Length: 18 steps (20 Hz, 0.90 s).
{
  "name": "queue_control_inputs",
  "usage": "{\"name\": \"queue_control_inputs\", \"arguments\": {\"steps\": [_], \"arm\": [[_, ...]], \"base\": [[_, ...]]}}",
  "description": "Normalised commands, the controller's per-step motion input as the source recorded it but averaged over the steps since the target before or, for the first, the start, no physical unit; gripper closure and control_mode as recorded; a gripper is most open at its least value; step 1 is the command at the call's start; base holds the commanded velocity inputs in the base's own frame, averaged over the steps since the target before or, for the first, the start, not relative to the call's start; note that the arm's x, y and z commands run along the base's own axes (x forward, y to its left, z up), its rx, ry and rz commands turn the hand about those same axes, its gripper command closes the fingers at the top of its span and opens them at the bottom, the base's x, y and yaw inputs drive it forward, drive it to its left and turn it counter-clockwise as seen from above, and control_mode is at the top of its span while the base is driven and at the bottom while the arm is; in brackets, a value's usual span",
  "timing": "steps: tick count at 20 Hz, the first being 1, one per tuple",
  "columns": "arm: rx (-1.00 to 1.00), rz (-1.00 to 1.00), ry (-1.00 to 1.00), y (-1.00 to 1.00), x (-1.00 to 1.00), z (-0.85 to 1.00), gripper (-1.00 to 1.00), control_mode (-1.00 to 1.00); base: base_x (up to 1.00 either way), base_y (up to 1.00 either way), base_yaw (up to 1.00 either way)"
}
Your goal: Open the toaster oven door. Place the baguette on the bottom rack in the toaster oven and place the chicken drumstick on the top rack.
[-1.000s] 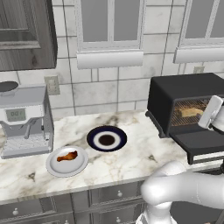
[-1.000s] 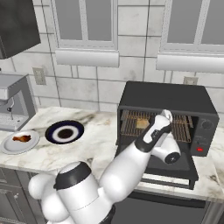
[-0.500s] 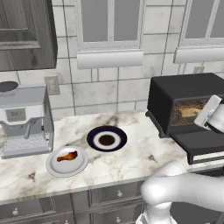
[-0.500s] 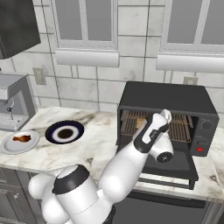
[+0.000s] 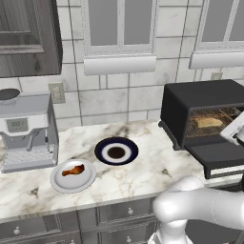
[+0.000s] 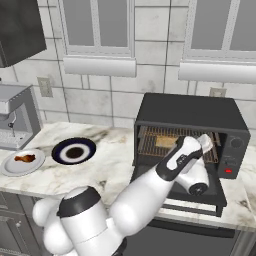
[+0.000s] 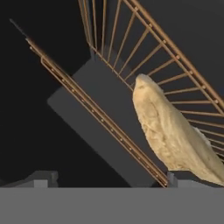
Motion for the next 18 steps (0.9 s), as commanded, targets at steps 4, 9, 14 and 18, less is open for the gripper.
{"name": "queue_control_inputs", "arguments": {"steps": [4,9,14,18], "arm": [[0.2,0.03,0.03,-0.18,0.23,-0.14,-1.0,-1.0],[0.16,0.08,0.01,-0.08,0.19,-0.2,-1.0,-1.0],[0.05,0.11,0.0,0.01,0.28,-0.17,-1.0,-1.0],[0.0,0.09,0.0,0.01,0.38,-0.11,-1.0,-1.0]], "base": [[0.0,0.0,0.0],[0.0,0.0,0.0],[0.0,0.0,0.0],[0.0,0.0,0.0]]}}
